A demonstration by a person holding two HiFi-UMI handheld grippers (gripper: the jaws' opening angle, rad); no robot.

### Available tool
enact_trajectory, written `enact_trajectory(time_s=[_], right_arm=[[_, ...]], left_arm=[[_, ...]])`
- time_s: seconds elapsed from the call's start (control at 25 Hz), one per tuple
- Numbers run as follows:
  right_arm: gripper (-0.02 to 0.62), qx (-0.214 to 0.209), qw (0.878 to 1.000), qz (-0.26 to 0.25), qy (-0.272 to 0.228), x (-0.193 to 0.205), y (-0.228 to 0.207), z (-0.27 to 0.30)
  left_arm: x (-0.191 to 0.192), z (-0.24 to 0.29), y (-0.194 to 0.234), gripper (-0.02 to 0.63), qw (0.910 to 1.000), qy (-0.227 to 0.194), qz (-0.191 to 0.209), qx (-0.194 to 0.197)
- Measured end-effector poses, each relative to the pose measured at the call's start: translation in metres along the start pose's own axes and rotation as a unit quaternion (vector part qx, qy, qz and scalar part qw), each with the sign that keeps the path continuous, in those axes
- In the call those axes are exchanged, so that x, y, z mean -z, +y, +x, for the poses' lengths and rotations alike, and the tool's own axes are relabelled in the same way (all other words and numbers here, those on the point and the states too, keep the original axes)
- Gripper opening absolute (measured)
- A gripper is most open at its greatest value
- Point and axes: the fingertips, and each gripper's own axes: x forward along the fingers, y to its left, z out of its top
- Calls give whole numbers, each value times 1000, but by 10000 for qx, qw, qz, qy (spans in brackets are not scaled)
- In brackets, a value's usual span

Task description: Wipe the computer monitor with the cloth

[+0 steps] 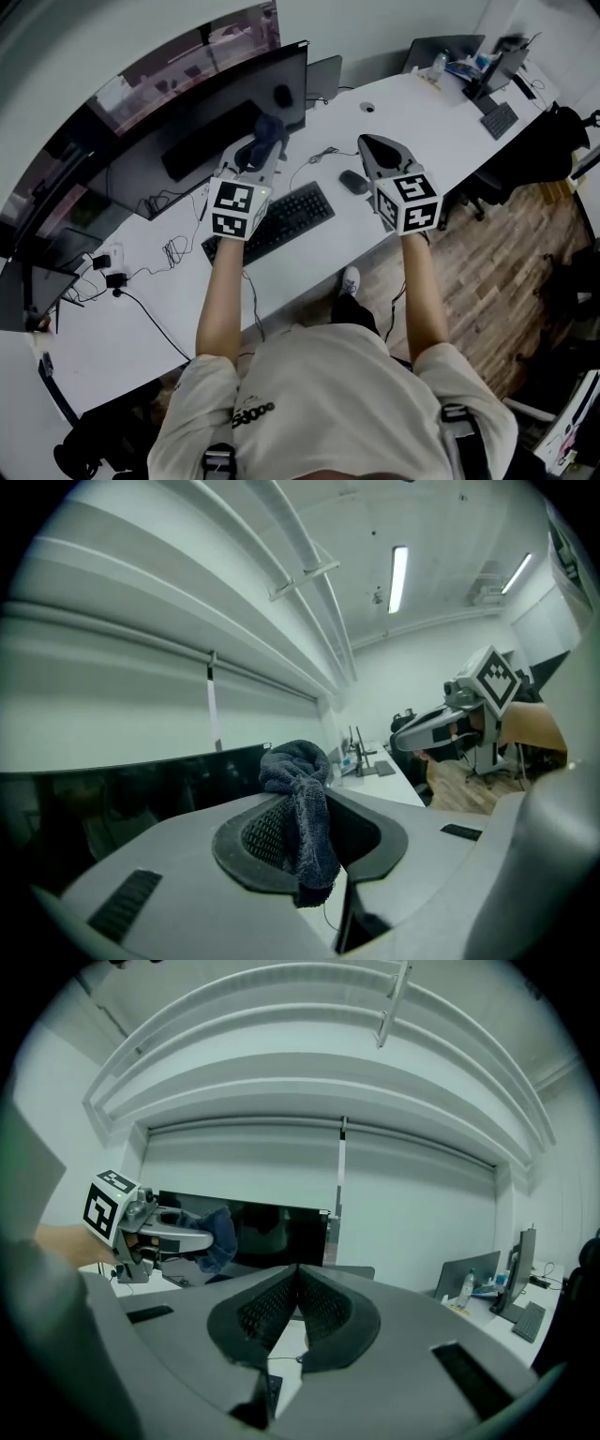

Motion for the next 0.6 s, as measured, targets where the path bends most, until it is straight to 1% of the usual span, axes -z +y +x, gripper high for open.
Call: enact_trajectory(time_s=[0.16,0.32,0.52,0.6], right_arm=[[5,12,9999,-126,16,2,34,-24],[5,-34,9996,-279,25,5,66,-49],[5,-53,9991,-422,73,14,97,-78],[5,-77,9988,-479,78,16,107,-87]], left_arm=[[10,-44,-9,90,9999,52,155,-32],[16,-83,-16,91,9997,39,197,-108],[23,-121,-38,91,9992,20,395,1],[27,-133,-46,91,9992,35,391,39]])
